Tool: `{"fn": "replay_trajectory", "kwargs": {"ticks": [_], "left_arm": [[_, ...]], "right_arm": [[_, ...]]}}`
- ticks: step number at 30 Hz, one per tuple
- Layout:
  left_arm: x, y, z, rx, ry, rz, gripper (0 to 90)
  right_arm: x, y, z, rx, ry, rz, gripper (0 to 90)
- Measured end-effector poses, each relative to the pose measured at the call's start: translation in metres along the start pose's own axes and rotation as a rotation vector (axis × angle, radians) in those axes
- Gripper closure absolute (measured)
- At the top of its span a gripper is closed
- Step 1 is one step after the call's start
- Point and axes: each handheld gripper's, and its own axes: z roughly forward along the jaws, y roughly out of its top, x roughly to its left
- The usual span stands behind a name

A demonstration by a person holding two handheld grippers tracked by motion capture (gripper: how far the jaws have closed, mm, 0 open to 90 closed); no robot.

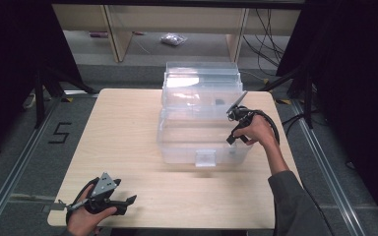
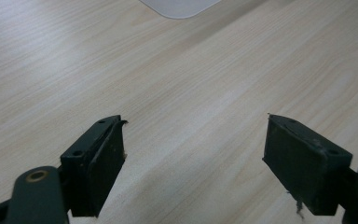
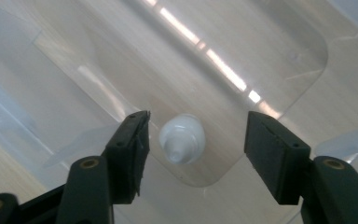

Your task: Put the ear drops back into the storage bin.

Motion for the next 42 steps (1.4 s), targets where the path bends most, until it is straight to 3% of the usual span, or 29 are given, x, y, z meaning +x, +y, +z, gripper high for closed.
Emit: {"fn": "replay_trajectory", "kwargs": {"ticks": [2,5,6,11,19,25,42], "left_arm": [[0.001,0.0,0.0,0.012,0.006,0.016,19.7],[-0.001,0.0,0.001,0.0,-0.005,-0.003,19.7],[0.001,0.0,0.0,0.015,0.004,0.015,19.7],[0.001,0.0,0.001,0.013,0.005,0.013,19.7],[-0.001,0.0,0.001,-0.001,-0.004,-0.004,18.9],[-0.001,0.0,0.001,-0.002,-0.003,-0.003,18.8],[0.0,0.0,0.0,-0.001,0.003,0.012,18.8]], "right_arm": [[0.0,-0.001,-0.003,-0.014,-0.007,-0.007,38.5],[0.001,-0.003,-0.008,-0.034,-0.01,-0.006,36.8],[0.002,-0.004,-0.009,-0.044,-0.011,-0.013,36.6],[0.006,-0.011,-0.016,-0.083,-0.017,-0.012,34.3],[0.012,-0.02,-0.023,-0.11,-0.015,-0.012,32.8],[0.017,-0.023,-0.029,-0.144,-0.013,-0.032,30.9],[0.025,-0.041,-0.04,-0.228,-0.007,-0.026,28.1]]}}
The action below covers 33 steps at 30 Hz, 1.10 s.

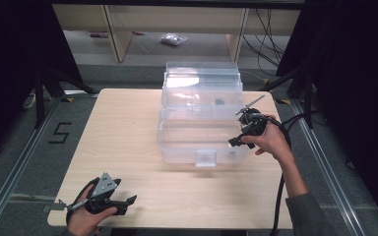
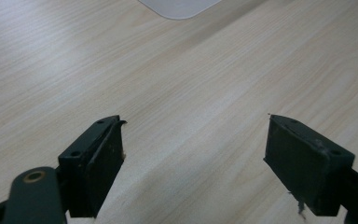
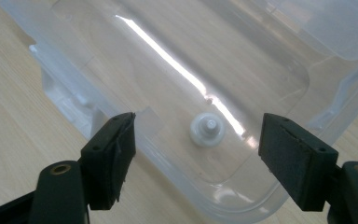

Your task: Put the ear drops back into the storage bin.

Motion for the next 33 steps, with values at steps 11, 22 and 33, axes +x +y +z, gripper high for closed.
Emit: {"fn": "replay_trajectory", "kwargs": {"ticks": [11,22,33], "left_arm": [[0.0,0.0,0.0,-0.001,-0.001,0.001,18.9],[0.0,0.0,-0.001,0.005,-0.001,-0.003,18.8],[0.001,0.0,0.0,0.005,0.018,0.003,18.8]], "right_arm": [[0.009,-0.011,-0.008,-0.05,0.01,0.008,27.0],[0.013,-0.029,-0.01,-0.089,0.017,0.011,26.9],[0.019,-0.039,-0.012,-0.132,0.019,0.015,26.3]]}}
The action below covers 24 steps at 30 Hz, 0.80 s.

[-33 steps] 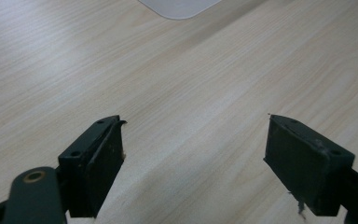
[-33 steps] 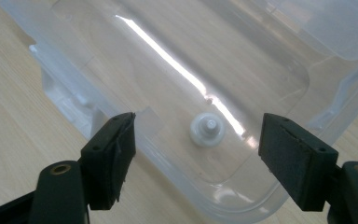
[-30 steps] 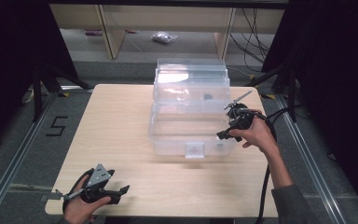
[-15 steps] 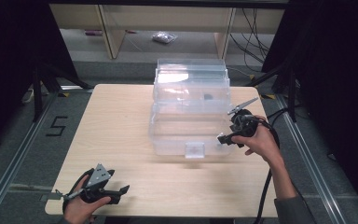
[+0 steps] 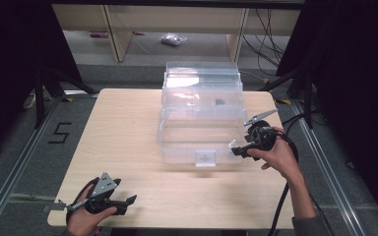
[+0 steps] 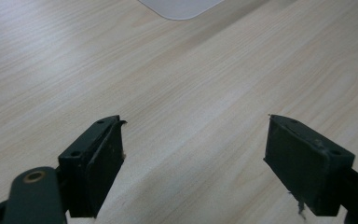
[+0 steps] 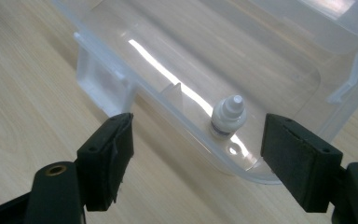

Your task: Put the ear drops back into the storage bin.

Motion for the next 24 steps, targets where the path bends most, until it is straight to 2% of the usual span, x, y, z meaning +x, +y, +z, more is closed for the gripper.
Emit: {"fn": "replay_trajectory", "kwargs": {"ticks": [3,6,7,9,13,14,16,17,18,19,21,22,23,24], "left_arm": [[0.0,0.0,0.0,0.001,0.0,0.002,18.8],[0.0,0.0,0.0,-0.002,-0.008,-0.003,18.8],[0.0,0.0,-0.001,0.009,-0.011,0.001,18.8],[0.0,0.0,0.0,0.002,0.002,0.001,18.8],[-0.001,0.0,-0.001,-0.002,-0.021,-0.009,18.8],[0.0,0.0,0.0,0.002,-0.014,-0.004,18.8],[0.0,0.0,0.0,0.001,-0.001,0.001,18.8],[0.0,0.0,0.0,-0.003,-0.006,-0.007,18.8],[-0.001,0.0,0.0,-0.002,-0.013,-0.007,18.8],[-0.001,0.0,0.0,-0.002,-0.013,-0.006,18.8],[-0.001,0.0,0.0,-0.002,-0.014,-0.007,18.8],[0.0,0.0,0.0,-0.001,-0.01,-0.005,18.8],[0.0,0.0,0.0,-0.002,-0.011,-0.005,18.8],[0.0,0.0,0.0,-0.001,-0.013,-0.006,18.8]], "right_arm": [[0.004,-0.001,-0.001,0.013,0.0,0.013,26.3],[0.004,-0.002,-0.001,0.0,0.006,-0.011,26.2],[0.006,-0.003,0.0,-0.009,0.005,-0.004,26.2],[0.008,-0.003,-0.001,-0.002,0.005,-0.005,26.1],[0.011,-0.006,0.001,-0.023,0.011,-0.012,26.0],[0.01,-0.006,-0.001,-0.013,0.011,-0.025,26.0],[0.012,-0.008,0.001,-0.025,0.021,-0.008,26.0],[0.012,-0.009,0.0,-0.015,0.018,-0.024,26.0],[0.012,-0.01,0.0,-0.016,0.021,-0.016,26.0],[0.012,-0.012,0.003,-0.04,0.015,-0.03,25.9],[0.014,-0.013,0.001,-0.026,0.022,-0.019,25.9],[0.012,-0.014,0.002,-0.043,0.013,-0.063,25.8],[0.016,-0.014,0.001,-0.035,0.022,-0.024,25.6],[0.016,-0.015,0.001,-0.039,0.022,-0.04,25.6]]}}
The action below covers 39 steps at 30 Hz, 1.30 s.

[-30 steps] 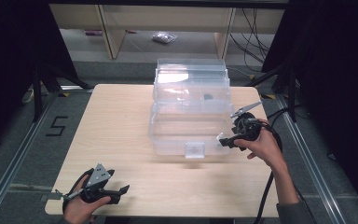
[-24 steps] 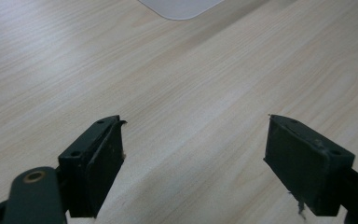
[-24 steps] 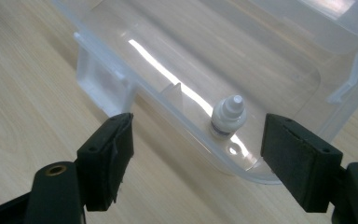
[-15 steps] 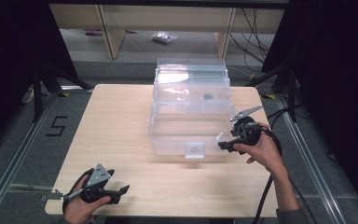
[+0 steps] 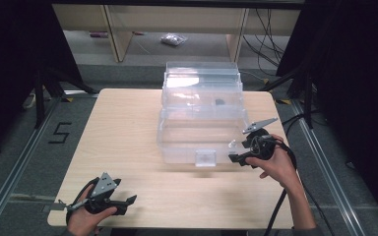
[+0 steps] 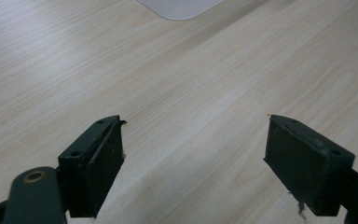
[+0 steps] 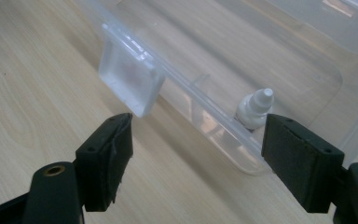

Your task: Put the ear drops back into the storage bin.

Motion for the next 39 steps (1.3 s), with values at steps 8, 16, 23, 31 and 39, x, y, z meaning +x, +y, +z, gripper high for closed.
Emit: {"fn": "replay_trajectory", "kwargs": {"ticks": [8,16,23,31,39], "left_arm": [[0.0,0.001,-0.001,0.006,-0.016,0.001,18.8],[-0.002,0.0,-0.001,-0.005,-0.007,0.0,18.8],[-0.001,0.0,-0.001,0.007,-0.008,0.006,18.8],[-0.001,0.001,-0.001,0.014,-0.013,0.007,18.8],[-0.001,0.0,-0.001,0.014,-0.011,0.009,18.8]], "right_arm": [[0.004,-0.004,0.006,-0.034,0.003,-0.02,24.9],[0.008,-0.006,0.007,-0.032,0.007,-0.028,24.2],[0.012,-0.014,0.005,-0.052,0.027,-0.021,23.4],[0.015,-0.025,0.004,-0.101,0.024,-0.023,21.7],[0.019,-0.035,0.013,-0.109,0.025,-0.005,20.1]]}}
